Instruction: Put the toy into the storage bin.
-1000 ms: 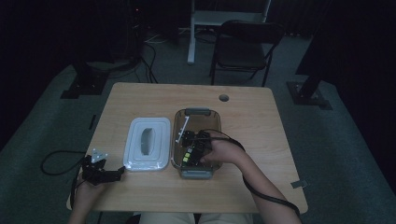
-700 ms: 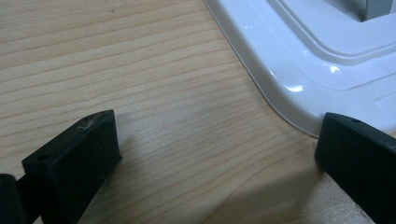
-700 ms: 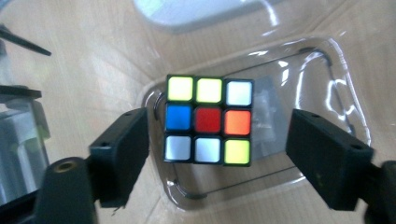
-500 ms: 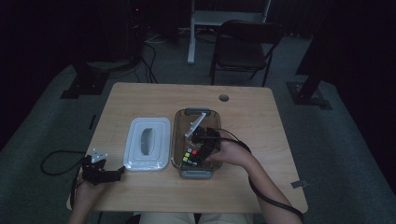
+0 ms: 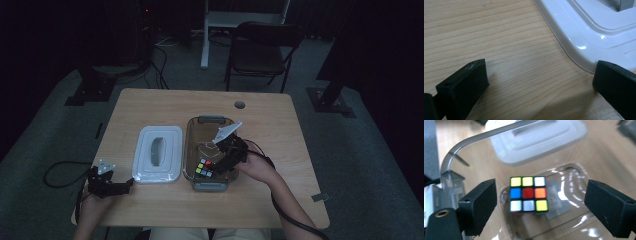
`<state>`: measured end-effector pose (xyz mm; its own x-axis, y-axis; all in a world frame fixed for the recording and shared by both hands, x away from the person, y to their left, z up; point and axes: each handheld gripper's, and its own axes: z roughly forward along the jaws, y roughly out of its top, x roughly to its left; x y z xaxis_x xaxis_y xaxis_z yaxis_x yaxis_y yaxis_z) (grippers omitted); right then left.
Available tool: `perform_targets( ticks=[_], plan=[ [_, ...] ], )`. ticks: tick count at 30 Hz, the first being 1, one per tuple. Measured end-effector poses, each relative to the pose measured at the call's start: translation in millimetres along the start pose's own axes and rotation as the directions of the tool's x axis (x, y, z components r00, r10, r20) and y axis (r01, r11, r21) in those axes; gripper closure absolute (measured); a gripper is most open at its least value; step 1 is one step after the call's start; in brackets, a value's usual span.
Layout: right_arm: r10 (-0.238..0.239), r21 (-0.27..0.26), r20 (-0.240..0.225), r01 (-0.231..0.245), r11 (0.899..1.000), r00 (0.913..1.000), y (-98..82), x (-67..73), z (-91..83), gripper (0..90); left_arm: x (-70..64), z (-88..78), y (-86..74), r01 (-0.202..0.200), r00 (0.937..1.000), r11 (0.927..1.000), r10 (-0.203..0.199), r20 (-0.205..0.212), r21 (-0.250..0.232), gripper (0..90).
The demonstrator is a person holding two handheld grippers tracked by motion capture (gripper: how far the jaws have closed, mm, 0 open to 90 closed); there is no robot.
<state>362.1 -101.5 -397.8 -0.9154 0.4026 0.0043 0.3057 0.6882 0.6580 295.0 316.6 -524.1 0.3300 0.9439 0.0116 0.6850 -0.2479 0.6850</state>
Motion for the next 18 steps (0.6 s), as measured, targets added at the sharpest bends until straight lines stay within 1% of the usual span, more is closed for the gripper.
perform_targets(
  ticks=[2, 3, 4, 5, 6, 8, 9, 10, 11, 13, 15, 17, 18],
  plan=[
    [0.002, -0.044, 0.023, -0.001, 0.999, 0.9997, -3.3, -1.7, -3.9, 10.8, 0.0, 0.0, 0.0, 0.000, 1.0000, 1.0000, 0.000, 0.000, 0.000, 0.5],
    [0.012, -0.065, 0.025, -0.011, 0.998, 0.9996, -5.0, -2.5, -6.4, 10.8, 0.0, 0.1, 0.0, 0.000, 1.0000, 1.0000, 0.000, 0.000, -0.001, 0.5],
    [0.025, -0.079, 0.014, -0.024, 0.997, 0.9996, -6.5, -4.3, -8.5, 10.8, 0.0, 0.0, 0.0, 0.000, 1.0000, 1.0000, 0.000, 0.000, 0.000, 0.5],
    [0.032, -0.100, 0.023, -0.029, 0.995, 0.9992, -8.2, -5.3, -10.7, 10.8, 0.0, 0.0, 0.0, 0.000, 1.0000, 1.0000, 0.000, 0.000, 0.000, 0.5],
    [0.035, -0.118, 0.041, -0.030, 0.993, 0.9985, -9.7, -6.0, -13.0, 10.8, 0.0, 0.0, 0.0, 0.000, 1.0000, 1.0000, 0.000, 0.000, 0.000, 0.5],
    [0.050, -0.136, 0.022, -0.046, 0.990, 0.9985, -12.8, -9.6, -17.1, 10.8, 0.0, 0.0, 0.0, 0.000, 1.0000, 1.0000, 0.000, 0.000, 0.000, 0.5],
    [0.051, -0.158, 0.043, -0.044, 0.986, 0.9978, -14.8, -10.0, -19.3, 10.9, 0.0, 0.0, 0.0, 0.000, 1.0000, 1.0000, 0.000, 0.000, 0.000, 0.5],
    [0.056, -0.170, 0.050, -0.047, 0.984, 0.9972, -16.5, -10.9, -21.4, 10.8, 0.0, 0.0, 0.0, 0.000, 1.0000, 1.0000, 0.000, 0.000, -0.001, 0.5],
    [0.062, -0.178, 0.042, -0.054, 0.983, 0.9972, -18.7, -12.6, -23.6, 10.9, 0.0, 0.0, 0.0, 0.000, 1.0000, 1.0000, 0.000, 0.000, 0.000, 0.5],
    [0.074, -0.215, 0.061, -0.059, 0.975, 0.9954, -22.8, -13.8, -27.8, 10.9, 0.0, 0.0, 0.0, 0.000, 1.0000, 1.0000, 0.000, 0.000, 0.000, 0.5],
    [0.087, -0.238, 0.052, -0.072, 0.969, 0.9949, -26.2, -15.4, -31.5, 10.9, 0.0, 0.0, 0.0, 0.000, 1.0000, 1.0000, 0.000, 0.000, 0.000, 0.5],
    [0.102, -0.270, 0.055, -0.083, 0.959, 0.9933, -30.4, -16.5, -35.8, 10.9, 0.0, 0.0, 0.0, 0.000, 1.0000, 1.0000, 0.000, 0.000, 0.000, 0.5],
    [0.108, -0.278, 0.057, -0.088, 0.957, 0.9925, -32.5, -17.4, -37.8, 10.9, 0.0, 0.0, 0.0, 0.000, 1.0000, 1.0000, 0.000, 0.000, -0.001, 0.5]
  ],
)
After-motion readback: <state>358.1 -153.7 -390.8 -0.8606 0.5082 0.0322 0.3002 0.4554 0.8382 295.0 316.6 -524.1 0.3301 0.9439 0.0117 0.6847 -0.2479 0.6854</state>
